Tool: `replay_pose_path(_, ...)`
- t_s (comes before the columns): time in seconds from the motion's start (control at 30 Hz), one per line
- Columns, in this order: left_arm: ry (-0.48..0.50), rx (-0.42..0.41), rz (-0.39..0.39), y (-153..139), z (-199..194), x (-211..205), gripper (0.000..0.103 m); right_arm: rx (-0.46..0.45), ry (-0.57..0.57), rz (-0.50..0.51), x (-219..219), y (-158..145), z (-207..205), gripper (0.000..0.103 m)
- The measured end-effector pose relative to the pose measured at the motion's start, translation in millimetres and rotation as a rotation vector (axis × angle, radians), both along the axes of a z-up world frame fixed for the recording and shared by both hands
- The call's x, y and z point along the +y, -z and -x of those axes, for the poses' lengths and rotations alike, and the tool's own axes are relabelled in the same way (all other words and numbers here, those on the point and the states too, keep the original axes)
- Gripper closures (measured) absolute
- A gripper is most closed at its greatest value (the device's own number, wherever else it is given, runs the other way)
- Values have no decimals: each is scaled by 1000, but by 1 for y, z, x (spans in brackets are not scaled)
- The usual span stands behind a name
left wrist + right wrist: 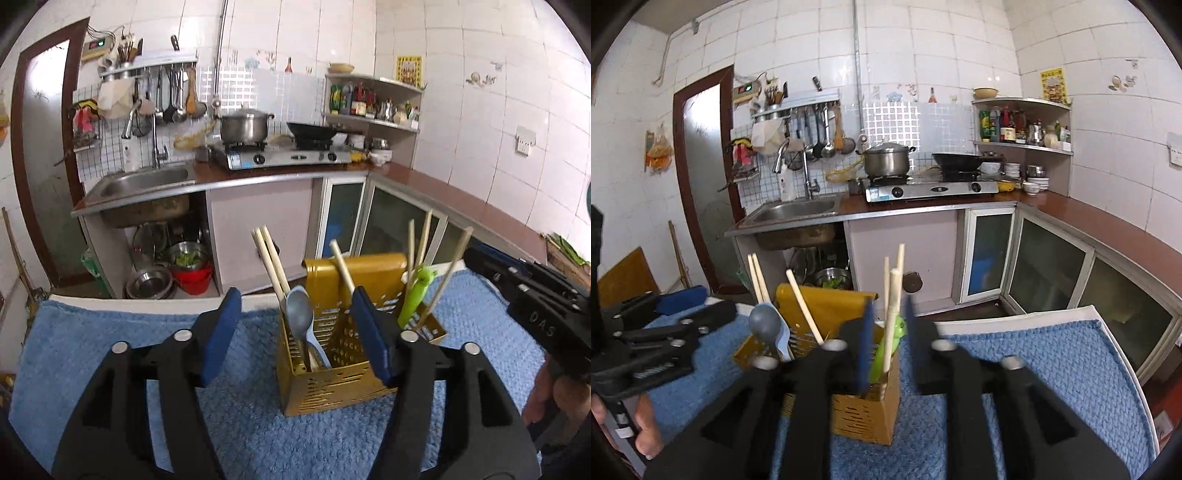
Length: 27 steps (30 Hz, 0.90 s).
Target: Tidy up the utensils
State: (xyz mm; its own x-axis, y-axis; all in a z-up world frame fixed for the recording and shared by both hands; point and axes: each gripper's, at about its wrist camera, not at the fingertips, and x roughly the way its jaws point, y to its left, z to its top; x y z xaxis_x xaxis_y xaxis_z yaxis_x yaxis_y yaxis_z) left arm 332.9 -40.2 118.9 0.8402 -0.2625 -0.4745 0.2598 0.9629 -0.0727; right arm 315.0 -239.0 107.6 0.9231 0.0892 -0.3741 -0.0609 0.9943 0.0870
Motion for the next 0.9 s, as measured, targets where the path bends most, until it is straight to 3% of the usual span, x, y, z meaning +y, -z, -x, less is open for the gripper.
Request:
replay_pose_path(0.03,-10,-21,2,-7,9,4,31,-8,7,-3,-2,-3,4,59)
replay_pose_path(0.13,-38,-75,10,-24,35,16,18,-30,22,4,-6,-13,22,58)
replay_pose_path(0.33,-75,-149,32,-33,98,36,5,-98,53,25,-11,-18,73,34)
replay_pose_path(0.57,-95,-151,30,-15,159,46,5,-164,65,34,-6,4,147,15)
replay_pose_path(0.9,-154,-165,5,32,231,43,5,-175,76,33,13,45,226,4)
